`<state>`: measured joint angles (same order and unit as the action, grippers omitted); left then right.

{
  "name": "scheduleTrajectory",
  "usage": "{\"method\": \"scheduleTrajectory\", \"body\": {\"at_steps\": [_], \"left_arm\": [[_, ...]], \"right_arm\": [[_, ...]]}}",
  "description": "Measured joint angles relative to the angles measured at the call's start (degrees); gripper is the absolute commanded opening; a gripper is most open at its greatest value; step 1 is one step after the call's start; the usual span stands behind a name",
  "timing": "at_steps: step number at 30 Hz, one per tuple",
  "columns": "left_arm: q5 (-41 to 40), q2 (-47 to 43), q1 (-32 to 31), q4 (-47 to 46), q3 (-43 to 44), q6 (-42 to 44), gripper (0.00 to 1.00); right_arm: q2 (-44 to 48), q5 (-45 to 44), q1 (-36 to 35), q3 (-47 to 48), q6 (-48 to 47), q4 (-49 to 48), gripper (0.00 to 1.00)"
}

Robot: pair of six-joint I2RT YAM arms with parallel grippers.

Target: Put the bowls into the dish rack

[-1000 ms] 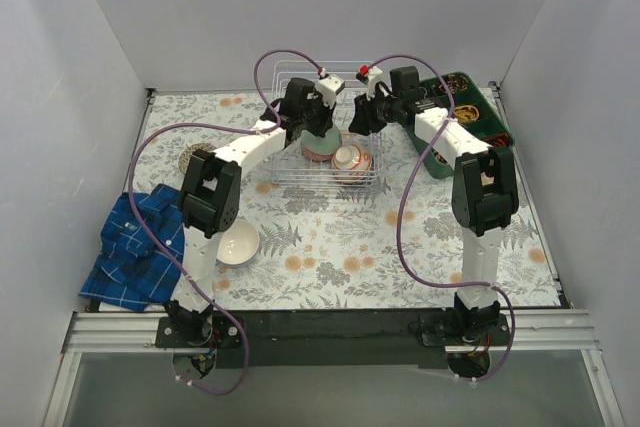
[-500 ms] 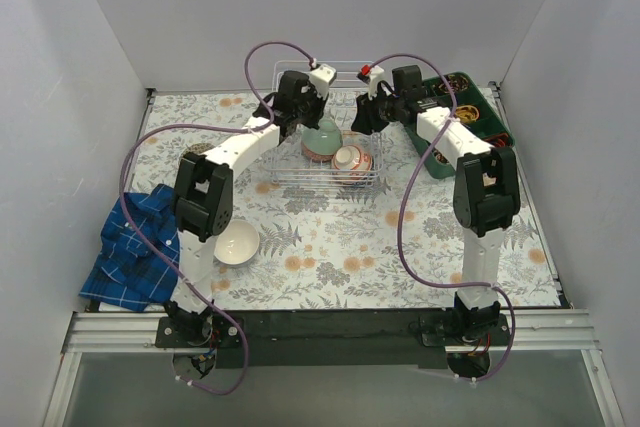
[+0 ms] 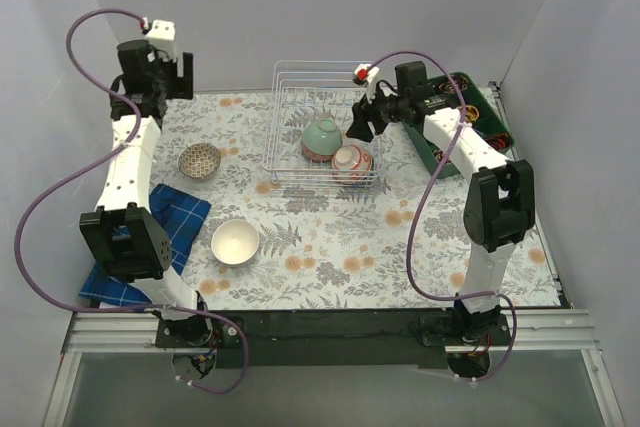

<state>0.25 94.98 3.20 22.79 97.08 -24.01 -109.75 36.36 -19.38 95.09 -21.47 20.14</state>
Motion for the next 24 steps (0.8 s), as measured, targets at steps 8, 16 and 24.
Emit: {"method": "scheduleTrajectory", "body": {"at_steps": [8, 16, 24], "left_arm": [[2.2, 3.9, 11.2, 14.4, -1.9, -1.9, 0.86], [4.1, 3.4, 12.0, 18.5, -10.3, -4.5, 0.87], [9.0, 0.7, 15.9, 23.8, -7.9, -6.6, 0.89]], "right_arm": [[3.7, 1.2, -13.3, -0.3, -12.2, 3.9, 0.66], [4.0, 0.2, -27.8, -0.4, -23.1, 8.9, 0.63], [2.9, -2.6, -40.6, -0.3, -27.5, 9.8, 0.62]]}}
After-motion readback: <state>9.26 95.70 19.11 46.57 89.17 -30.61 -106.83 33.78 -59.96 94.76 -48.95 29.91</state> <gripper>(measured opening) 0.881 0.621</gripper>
